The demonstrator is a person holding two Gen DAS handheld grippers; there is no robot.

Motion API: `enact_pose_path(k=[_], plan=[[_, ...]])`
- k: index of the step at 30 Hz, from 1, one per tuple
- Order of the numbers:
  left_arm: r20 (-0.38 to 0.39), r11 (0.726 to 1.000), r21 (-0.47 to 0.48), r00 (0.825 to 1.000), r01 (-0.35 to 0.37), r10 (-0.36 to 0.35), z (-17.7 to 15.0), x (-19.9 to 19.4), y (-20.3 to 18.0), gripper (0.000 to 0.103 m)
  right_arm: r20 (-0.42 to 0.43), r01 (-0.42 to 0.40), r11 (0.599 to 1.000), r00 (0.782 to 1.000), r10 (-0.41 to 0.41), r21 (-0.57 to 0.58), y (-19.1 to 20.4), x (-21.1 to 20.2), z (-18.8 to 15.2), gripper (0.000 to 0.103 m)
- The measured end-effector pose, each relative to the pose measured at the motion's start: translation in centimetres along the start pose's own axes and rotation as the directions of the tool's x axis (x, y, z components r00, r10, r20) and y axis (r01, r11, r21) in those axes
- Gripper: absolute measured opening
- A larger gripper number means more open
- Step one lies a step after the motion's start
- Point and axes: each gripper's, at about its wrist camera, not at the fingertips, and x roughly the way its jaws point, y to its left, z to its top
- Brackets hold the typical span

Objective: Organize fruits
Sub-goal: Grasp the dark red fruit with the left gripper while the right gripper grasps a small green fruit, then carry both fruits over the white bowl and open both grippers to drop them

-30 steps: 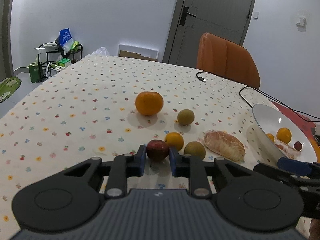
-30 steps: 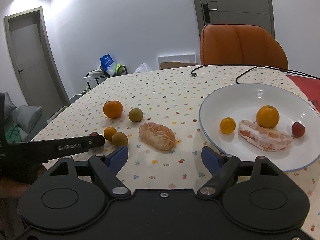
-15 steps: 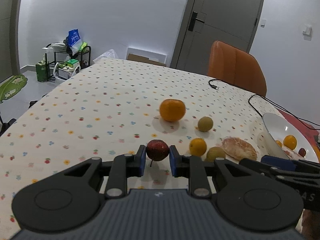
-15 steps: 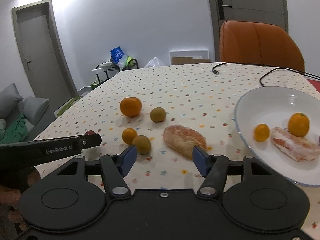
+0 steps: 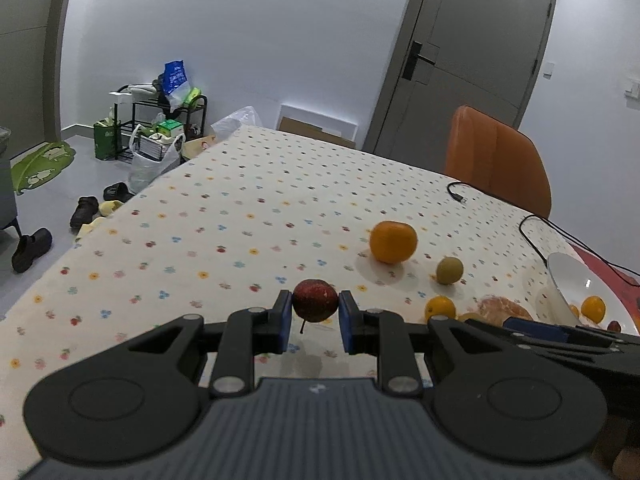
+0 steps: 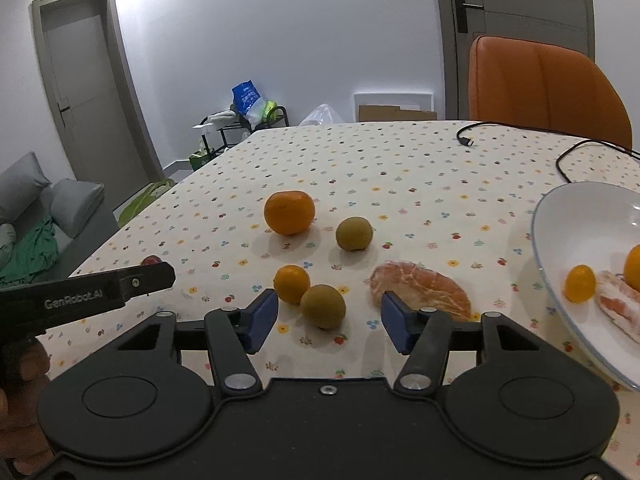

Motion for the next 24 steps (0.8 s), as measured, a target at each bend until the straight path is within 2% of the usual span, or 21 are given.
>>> enact_pose_path(k=[2, 4, 5, 9, 24], plan=[[-0.001, 1.000, -0.003, 1.000, -0.004, 0.004, 0.0, -0.1, 0.2, 0.023, -0.005, -0.002, 1.000, 1.000, 0.002, -0.001, 0.1, 0.6, 0.0, 0.054], [-0.001, 1.000, -0.003, 1.000, -0.005, 0.005, 0.0, -0.2, 0.3, 0.023, -0.003, 0.006, 1.000, 1.000, -0.006, -0.016, 0.2, 1.2, -0.3, 0.040], [-0.001, 1.000, -0.003, 1.000, -0.005, 0.005, 0.0, -0.3, 0.2, 0.023, -0.001, 0.017, 0.999, 1.000, -0.017, -0.035, 0.3, 1.3, -0.4, 0.024], [-0.003, 1.000, 0.007, 1.000, -0.002, 0.002, 0.0, -0.5, -0.2, 0.023, 0.010, -0.014, 0.999, 1.000, 0.014, -0.033, 0.3, -0.1, -0.3, 0.024], [0.010, 0.995, 0.091, 0.999, 0.033, -0.034, 0.0, -1.3, -4.2, 0.023, 0.097, 0.022, 1.000, 0.995, -0.024, 0.018, -1.8, -4.6, -0.8, 0.024]])
